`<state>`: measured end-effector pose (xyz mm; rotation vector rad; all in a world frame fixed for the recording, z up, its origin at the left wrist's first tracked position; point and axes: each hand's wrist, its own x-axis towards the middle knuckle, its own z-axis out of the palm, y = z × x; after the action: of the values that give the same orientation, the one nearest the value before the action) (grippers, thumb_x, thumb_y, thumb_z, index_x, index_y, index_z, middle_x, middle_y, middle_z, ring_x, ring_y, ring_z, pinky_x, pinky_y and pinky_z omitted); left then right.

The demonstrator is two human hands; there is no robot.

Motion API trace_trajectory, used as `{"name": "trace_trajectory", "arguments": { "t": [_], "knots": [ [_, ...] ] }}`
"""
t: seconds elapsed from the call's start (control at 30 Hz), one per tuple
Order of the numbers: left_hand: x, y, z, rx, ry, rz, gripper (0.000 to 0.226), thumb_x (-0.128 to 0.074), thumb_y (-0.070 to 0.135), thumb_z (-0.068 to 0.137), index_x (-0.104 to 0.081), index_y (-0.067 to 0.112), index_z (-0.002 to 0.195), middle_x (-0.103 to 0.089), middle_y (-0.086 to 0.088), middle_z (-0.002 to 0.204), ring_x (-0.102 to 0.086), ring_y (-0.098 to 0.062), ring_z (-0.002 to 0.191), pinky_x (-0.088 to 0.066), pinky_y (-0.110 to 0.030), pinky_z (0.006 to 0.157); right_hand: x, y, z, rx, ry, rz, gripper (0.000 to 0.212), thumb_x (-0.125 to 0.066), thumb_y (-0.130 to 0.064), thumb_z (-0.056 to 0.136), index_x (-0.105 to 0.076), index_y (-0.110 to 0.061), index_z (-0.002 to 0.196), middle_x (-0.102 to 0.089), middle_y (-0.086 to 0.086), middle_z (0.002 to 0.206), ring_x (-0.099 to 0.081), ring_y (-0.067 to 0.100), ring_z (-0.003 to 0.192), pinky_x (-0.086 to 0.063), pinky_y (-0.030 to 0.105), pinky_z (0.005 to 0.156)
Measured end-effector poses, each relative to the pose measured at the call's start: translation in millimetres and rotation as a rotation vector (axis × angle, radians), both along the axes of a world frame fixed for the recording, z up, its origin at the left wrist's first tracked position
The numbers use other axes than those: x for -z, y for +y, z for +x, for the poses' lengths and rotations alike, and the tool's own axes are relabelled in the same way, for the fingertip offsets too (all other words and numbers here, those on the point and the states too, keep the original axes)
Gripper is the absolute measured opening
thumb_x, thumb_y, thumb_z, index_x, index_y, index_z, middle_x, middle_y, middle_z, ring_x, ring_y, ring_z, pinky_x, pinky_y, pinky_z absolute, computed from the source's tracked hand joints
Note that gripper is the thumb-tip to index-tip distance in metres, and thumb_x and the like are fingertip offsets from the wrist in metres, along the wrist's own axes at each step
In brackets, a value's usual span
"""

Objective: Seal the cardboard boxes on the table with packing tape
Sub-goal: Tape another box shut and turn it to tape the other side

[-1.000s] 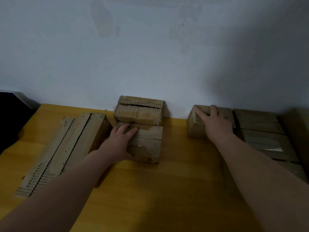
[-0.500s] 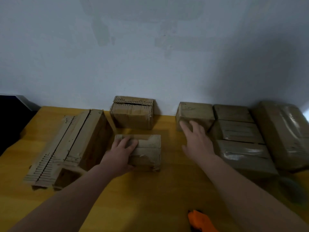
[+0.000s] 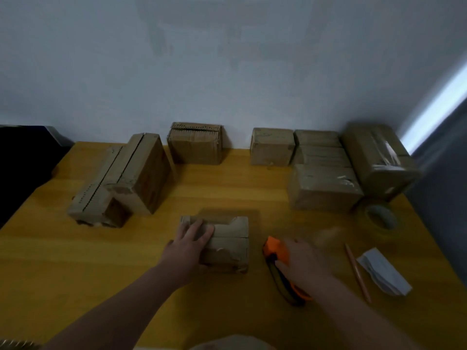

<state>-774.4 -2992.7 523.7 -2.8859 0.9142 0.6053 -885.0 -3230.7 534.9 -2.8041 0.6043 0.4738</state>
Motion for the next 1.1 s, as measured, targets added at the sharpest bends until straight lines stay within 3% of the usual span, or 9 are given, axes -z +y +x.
{"name": "trace_trajectory", "arguments": {
  "t": [0.13,0.2,0.3,0.5,0.67,0.73,0.83,0.93,1.1],
  "knots": [
    [5,9,-35,0.009,-0.009,-0.014,0.093,-0.062,0.046,0.088,0.005,0.035,0.152,0.013,0.003,0.158,0.008,-0.030,0.145,-0.030,-0.048,0.112,5,10,-36,0.047,0.058,-0.060,0.062,-0.059,-0.056,0.087,-0.035,-0.021,0.132,-0.060,-0.001,0.118,-0.059,0.019,0.107,-0.047,0.031,0.077],
    [5,12,-48,0.018,-0.009,-0.006,0.093,-0.061,0.046,0.088,0.005,0.035,0.152,0.013,0.003,0.158,0.008,-0.030,0.145,-0.030,-0.048,0.113,9,15,-50,0.054,0.085,-0.059,0.063,-0.063,-0.056,0.084,-0.035,-0.019,0.128,-0.061,-0.002,0.114,-0.062,0.019,0.103,-0.049,0.033,0.080],
    [5,16,-64,0.027,-0.001,-0.010,0.092,-0.061,0.044,0.089,0.006,0.034,0.152,0.013,0.003,0.159,0.010,-0.030,0.145,-0.026,-0.048,0.115,16,21,-62,0.062,0.046,-0.064,0.038,-0.061,-0.041,0.091,-0.045,-0.019,0.118,-0.063,0.000,0.113,-0.062,0.019,0.102,-0.048,0.030,0.080],
    [9,26,-79,0.049,0.017,-0.045,0.085,-0.050,0.050,0.093,0.010,0.034,0.151,0.018,0.004,0.159,0.016,-0.029,0.146,-0.014,-0.048,0.117,19,13,-62,0.265,-0.232,0.130,0.014,-0.052,-0.023,0.097,-0.052,-0.018,0.110,-0.062,0.006,0.103,-0.060,0.023,0.092,-0.052,0.039,0.079],
    [11,34,-72,0.104,0.034,-0.050,0.084,-0.049,0.043,0.096,0.014,0.033,0.150,0.023,0.006,0.158,0.018,-0.028,0.145,-0.011,-0.044,0.118,-20,13,-53,0.411,-0.523,0.463,0.023,-0.044,-0.019,0.101,-0.043,-0.031,0.121,-0.052,-0.005,0.086,-0.064,0.023,0.075,-0.058,0.048,0.068],
    [10,37,-68,0.119,0.055,-0.061,0.084,-0.051,0.041,0.095,0.012,0.034,0.151,0.022,0.007,0.158,0.018,-0.026,0.145,-0.013,-0.044,0.118,-38,18,-50,0.342,-0.554,0.448,0.024,-0.045,-0.028,0.101,-0.043,-0.034,0.124,-0.056,-0.003,0.082,-0.063,0.020,0.071,-0.057,0.044,0.066],
    [11,41,-64,0.126,0.094,-0.107,0.083,-0.054,0.037,0.094,0.006,0.037,0.151,0.021,0.011,0.158,0.019,-0.023,0.145,-0.015,-0.045,0.118,-58,22,-46,0.249,-0.561,0.363,0.029,-0.050,-0.036,0.099,-0.047,-0.034,0.127,-0.057,-0.006,0.083,-0.059,0.012,0.073,-0.051,0.033,0.063],
    [13,44,-62,0.127,0.103,-0.134,0.082,-0.056,0.034,0.094,0.003,0.038,0.151,0.019,0.013,0.158,0.019,-0.021,0.145,-0.015,-0.045,0.117,-60,17,-38,0.312,-0.584,0.392,0.027,-0.051,-0.027,0.099,-0.053,-0.032,0.126,-0.058,0.000,0.099,-0.058,0.011,0.076,-0.050,0.029,0.060],
    [9,47,-61,0.146,0.119,-0.157,0.078,-0.056,0.031,0.094,-0.004,0.037,0.152,0.015,0.014,0.158,0.020,-0.018,0.144,-0.013,-0.042,0.119,-61,15,-29,0.458,-0.701,0.702,0.018,-0.048,-0.023,0.101,-0.060,-0.034,0.108,-0.060,0.000,0.111,-0.059,0.013,0.085,-0.047,0.029,0.063]
  ]
}}
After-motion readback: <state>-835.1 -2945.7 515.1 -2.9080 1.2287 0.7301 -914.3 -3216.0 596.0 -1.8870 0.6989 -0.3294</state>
